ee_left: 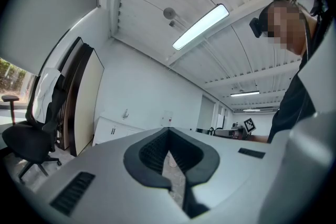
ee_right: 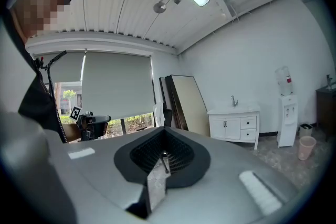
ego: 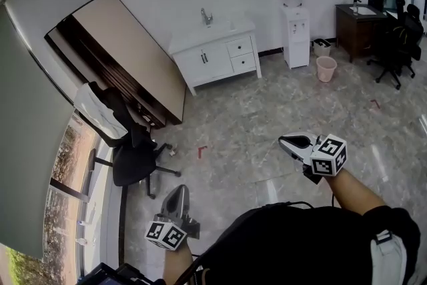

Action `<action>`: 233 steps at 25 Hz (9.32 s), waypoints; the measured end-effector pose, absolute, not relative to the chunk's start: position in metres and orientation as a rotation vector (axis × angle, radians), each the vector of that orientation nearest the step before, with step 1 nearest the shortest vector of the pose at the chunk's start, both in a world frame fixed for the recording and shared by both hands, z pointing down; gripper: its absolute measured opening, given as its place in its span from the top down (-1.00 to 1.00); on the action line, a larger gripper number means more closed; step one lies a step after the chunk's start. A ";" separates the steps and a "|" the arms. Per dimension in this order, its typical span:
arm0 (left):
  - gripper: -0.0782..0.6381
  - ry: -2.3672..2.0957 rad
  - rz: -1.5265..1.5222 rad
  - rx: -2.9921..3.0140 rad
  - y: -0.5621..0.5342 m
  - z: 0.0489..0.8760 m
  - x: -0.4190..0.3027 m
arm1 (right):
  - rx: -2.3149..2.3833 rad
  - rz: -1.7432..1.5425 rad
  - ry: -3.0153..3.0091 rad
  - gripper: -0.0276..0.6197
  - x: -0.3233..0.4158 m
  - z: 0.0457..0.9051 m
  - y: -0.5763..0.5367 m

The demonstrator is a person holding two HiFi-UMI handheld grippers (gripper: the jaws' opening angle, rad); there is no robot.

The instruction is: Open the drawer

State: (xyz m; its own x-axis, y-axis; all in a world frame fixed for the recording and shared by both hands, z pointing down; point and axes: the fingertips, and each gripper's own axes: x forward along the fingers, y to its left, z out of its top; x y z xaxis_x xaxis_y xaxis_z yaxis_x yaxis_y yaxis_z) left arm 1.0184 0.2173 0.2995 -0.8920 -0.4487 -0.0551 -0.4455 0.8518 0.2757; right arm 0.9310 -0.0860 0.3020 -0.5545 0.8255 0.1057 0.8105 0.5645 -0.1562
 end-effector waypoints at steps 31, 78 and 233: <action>0.80 -2.934 -0.470 0.954 0.430 0.299 0.814 | -1.177 0.130 -2.727 0.92 0.772 0.288 0.114; 0.80 -2.897 -0.468 1.022 0.305 0.293 0.479 | -1.180 0.102 -2.728 0.92 0.456 0.290 -0.001; 0.80 -2.842 -0.480 1.035 0.503 0.281 -0.584 | -1.216 0.136 -2.651 0.92 -0.628 0.285 0.217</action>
